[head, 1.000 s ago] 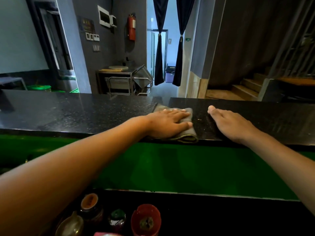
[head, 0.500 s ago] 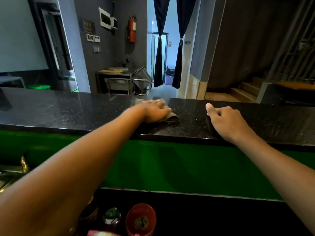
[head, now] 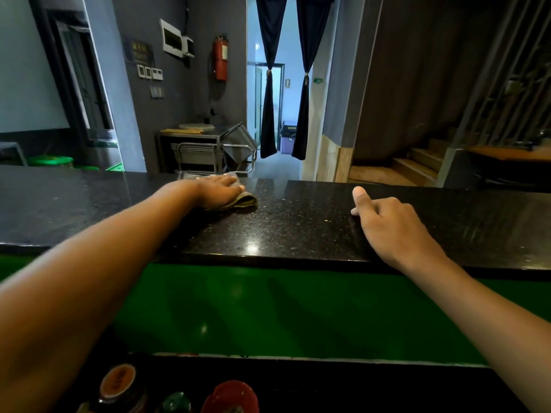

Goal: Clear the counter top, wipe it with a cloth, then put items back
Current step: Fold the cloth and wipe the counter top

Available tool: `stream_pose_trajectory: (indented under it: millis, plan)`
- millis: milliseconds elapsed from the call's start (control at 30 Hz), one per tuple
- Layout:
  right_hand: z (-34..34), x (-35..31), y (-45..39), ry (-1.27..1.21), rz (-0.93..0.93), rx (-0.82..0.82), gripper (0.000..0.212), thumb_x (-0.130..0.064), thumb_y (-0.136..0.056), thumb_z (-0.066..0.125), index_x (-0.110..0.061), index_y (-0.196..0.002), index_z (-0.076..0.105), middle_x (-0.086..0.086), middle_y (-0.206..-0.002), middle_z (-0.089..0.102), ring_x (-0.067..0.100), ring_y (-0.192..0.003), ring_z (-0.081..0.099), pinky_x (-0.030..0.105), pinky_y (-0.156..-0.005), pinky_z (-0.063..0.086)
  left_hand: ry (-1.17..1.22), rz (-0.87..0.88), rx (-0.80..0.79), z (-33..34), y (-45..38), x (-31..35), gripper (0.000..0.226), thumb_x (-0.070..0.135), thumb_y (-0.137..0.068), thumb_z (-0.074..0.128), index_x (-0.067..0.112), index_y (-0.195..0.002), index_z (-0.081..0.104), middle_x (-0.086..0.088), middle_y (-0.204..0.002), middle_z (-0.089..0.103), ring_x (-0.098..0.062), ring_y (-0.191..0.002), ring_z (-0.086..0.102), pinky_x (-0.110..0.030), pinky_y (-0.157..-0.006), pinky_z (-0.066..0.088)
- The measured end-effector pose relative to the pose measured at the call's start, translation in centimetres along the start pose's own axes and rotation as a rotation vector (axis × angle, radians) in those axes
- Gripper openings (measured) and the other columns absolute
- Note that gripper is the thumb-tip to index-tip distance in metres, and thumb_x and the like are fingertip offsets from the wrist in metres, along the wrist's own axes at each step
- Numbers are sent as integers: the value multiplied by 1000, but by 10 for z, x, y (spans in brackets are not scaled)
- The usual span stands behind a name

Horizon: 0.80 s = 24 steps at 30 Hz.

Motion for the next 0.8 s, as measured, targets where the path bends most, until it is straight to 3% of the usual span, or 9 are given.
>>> stream_pose_trajectory:
  millis: [133, 233, 300, 333, 433, 533, 633, 700, 800]
  plan:
    - [-12, 1, 2, -23, -11, 138, 75, -62, -96, 21, -8, -88, 73, 9, -81, 69, 14, -67, 55, 39, -72, 46, 1, 190, 0, 8, -4, 108, 55, 50, -102, 27, 18, -145, 38, -10, -155, 32, -27, -141, 32, -47, -112, 25]
    - [-22, 2, 4, -105, -34, 150, 65, -57, -98, 25, -10, -93, 71, 7, -85, 68, 18, -78, 57, 38, -77, 43, -36, 378, -28, 25, 19, 192, 60, 53, -101, 25, 21, -151, 30, -7, -160, 23, -27, -147, 21, -52, -118, 17]
    - [-29, 5, 2, 6, -106, 94, 57, -54, -99, 27, -17, -102, 70, 7, -104, 69, 27, -110, 57, 44, -99, 37, -59, 466, -24, 31, 39, 210, 62, 53, -101, 23, 21, -154, 23, -5, -162, 16, -24, -149, 13, -50, -120, 10]
    - [-28, 14, 0, 125, -134, 29, 55, -56, -98, 26, -23, -110, 68, 6, -120, 66, 28, -128, 48, 48, -110, 26, -62, 503, -19, 33, 50, 211, 62, 53, -102, 23, 21, -155, 20, -4, -163, 15, -22, -150, 11, -47, -121, 8]
    - [-22, 56, 5, 277, -98, -236, 75, -74, -84, 13, -35, -137, 49, -2, -150, 42, 19, -145, 25, 48, -118, 7, -46, 559, 12, 32, 72, 179, 60, 50, -103, 23, 23, -155, 18, 1, -163, 13, -16, -149, 10, -40, -120, 2]
    - [-27, 82, 6, 213, -52, -223, 97, -89, -68, -1, -42, -139, 45, -8, -152, 38, 16, -145, 26, 46, -120, 13, -62, 396, 22, 20, 51, 113, 64, 58, -100, 17, 26, -155, 16, 2, -163, 13, -17, -149, 12, -43, -120, 3]
    - [-31, 78, 5, 201, -78, -159, 88, -85, -69, 5, -45, -133, 51, -8, -148, 45, 16, -142, 32, 46, -118, 20, -73, 138, 13, 10, 9, 54, 65, 58, -100, 16, 25, -156, 12, -1, -164, 9, -22, -150, 10, -46, -120, 4]
    - [-35, 77, 4, 192, -63, -122, 79, -82, -74, 13, -43, -128, 56, -6, -142, 52, 19, -136, 41, 49, -109, 33, -53, 61, 27, 8, -12, 50, 64, 56, -101, 19, 23, -156, 14, -4, -164, 9, -24, -150, 10, -43, -119, 6]
    - [-36, 75, 7, 170, -61, -109, 76, -82, -77, 16, -41, -122, 61, -4, -133, 60, 25, -120, 54, 48, -97, 44, -33, 110, 24, 12, -20, 99, 63, 55, -101, 21, 22, -155, 16, -4, -163, 10, -25, -150, 10, -47, -119, 8]
Point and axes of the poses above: each hand's wrist, its own y-axis away from the middle knuckle, its own z-axis out of the palm, x = y × z, the point moved 9 cm from there along -y, towards the middle knuckle
